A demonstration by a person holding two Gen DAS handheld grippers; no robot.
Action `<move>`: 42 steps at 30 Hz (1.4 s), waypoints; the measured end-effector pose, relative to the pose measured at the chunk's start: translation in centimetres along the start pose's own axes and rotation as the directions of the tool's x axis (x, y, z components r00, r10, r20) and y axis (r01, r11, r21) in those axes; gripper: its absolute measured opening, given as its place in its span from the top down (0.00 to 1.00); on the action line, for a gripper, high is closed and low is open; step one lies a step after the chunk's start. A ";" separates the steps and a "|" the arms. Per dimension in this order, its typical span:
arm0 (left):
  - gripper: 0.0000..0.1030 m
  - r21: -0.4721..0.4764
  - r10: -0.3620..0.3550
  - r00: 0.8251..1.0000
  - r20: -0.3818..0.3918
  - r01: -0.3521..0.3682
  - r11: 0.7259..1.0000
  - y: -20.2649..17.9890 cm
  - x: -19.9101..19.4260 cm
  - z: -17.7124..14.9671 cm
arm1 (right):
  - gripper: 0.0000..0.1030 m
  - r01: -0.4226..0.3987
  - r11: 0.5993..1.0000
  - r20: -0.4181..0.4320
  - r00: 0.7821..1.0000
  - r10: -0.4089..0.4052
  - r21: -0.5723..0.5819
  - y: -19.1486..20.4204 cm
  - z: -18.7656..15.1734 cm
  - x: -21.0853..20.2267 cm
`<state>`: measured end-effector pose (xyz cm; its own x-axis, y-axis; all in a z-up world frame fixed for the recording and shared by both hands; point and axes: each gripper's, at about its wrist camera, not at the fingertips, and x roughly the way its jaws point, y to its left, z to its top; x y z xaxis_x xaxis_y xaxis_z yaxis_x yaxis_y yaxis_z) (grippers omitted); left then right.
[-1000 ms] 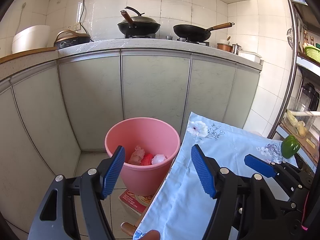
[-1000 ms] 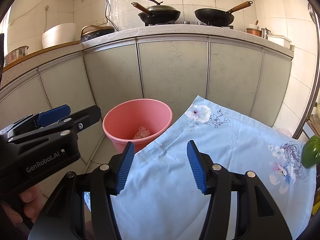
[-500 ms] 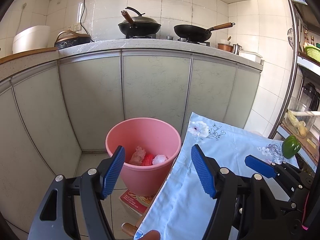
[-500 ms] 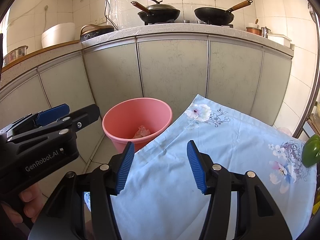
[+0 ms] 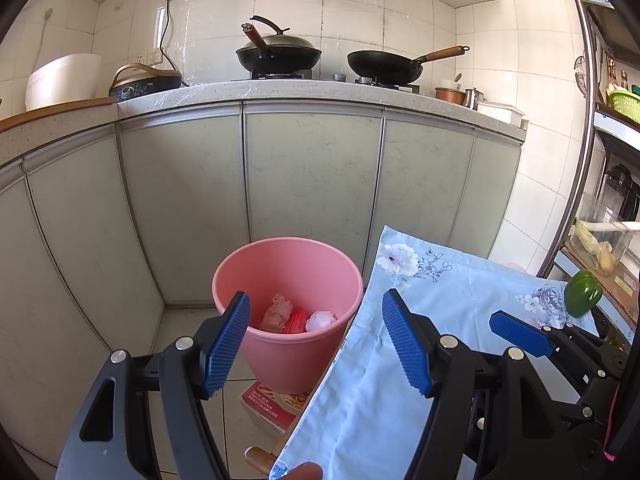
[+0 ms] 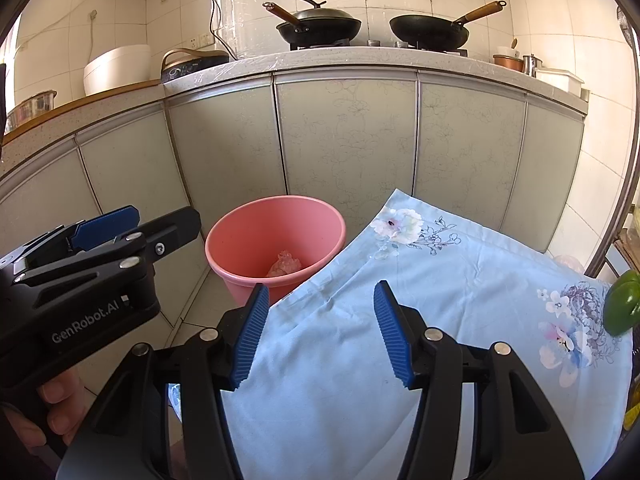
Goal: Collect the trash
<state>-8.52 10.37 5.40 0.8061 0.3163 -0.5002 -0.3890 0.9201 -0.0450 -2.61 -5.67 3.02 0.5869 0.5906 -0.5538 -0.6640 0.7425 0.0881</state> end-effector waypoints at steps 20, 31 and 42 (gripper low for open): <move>0.35 0.018 0.022 1.000 0.009 -0.022 1.000 -0.7 -0.1 -0.3 | 0.46 0.000 1.000 -0.004 1.000 0.000 -0.006 0.0 -0.1 0.0; 0.35 0.025 0.026 1.000 0.009 -0.026 0.999 -1.0 -0.2 -0.6 | 0.46 0.001 1.000 -0.007 1.000 -0.001 -0.006 0.0 -0.2 0.1; 0.35 0.031 0.026 1.000 0.005 -0.026 0.999 -1.1 0.0 -0.9 | 0.46 -0.001 1.000 -0.008 1.000 0.001 -0.004 -0.2 -0.4 0.2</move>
<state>-8.46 9.12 4.62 0.7982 0.3409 -0.4966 -0.3954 0.9185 -0.0050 -2.57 -5.84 2.58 0.5827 0.5885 -0.5604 -0.6664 0.7407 0.0849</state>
